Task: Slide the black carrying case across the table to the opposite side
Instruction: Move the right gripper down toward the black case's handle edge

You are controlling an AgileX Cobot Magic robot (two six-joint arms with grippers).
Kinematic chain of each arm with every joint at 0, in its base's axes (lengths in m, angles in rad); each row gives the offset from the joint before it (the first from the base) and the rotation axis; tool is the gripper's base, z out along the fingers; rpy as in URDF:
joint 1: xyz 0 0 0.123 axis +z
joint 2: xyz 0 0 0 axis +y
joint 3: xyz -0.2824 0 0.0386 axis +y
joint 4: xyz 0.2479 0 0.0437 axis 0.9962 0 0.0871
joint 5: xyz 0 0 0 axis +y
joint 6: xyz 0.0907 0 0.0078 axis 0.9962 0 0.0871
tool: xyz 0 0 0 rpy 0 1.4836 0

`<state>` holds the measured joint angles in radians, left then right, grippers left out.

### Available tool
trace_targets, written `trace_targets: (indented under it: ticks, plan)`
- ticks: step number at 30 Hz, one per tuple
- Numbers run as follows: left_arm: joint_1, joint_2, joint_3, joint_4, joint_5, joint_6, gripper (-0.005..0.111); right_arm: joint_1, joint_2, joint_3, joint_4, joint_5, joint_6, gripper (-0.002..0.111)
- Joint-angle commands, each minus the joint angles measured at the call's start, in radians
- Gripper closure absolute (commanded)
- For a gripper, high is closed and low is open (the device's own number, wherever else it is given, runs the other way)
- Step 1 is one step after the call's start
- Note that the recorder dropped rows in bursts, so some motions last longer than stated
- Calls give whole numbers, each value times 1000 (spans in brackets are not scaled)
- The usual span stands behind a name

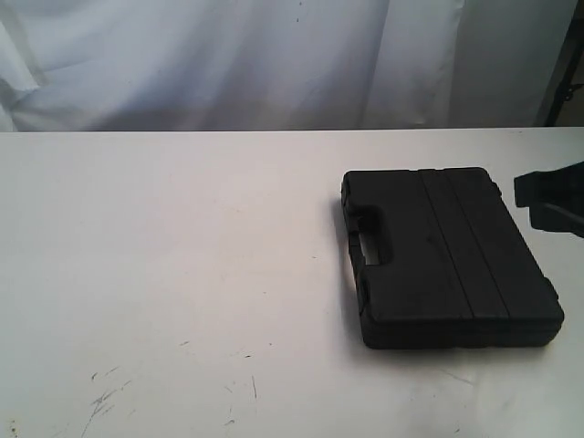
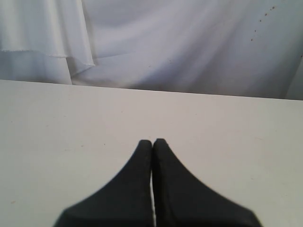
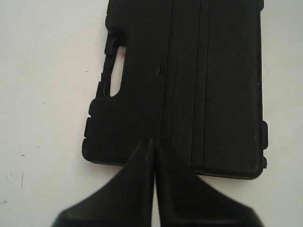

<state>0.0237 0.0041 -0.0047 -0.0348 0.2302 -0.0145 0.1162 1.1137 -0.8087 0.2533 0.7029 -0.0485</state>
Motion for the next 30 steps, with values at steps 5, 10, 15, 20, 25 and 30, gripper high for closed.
trace_targets:
  ticks: [5,10,15,20,25,30]
  plan:
    - [0,-4,5,1,-9,-3,107,4,1,-12,51,-73,2,108]
    - [0,-4,5,1,-9,-3,107,4,11,-22,68,-114,-52,108]
    - [0,-4,5,1,-9,-3,107,13,74,-99,68,-36,-60,108]
    - [0,-4,5,1,-9,-3,107,67,169,-216,68,18,-57,108]
    - [0,-4,5,1,-9,-3,107,112,296,-339,13,82,32,108]
    - [0,-4,5,1,-9,-3,107,158,416,-438,-56,138,115,108]
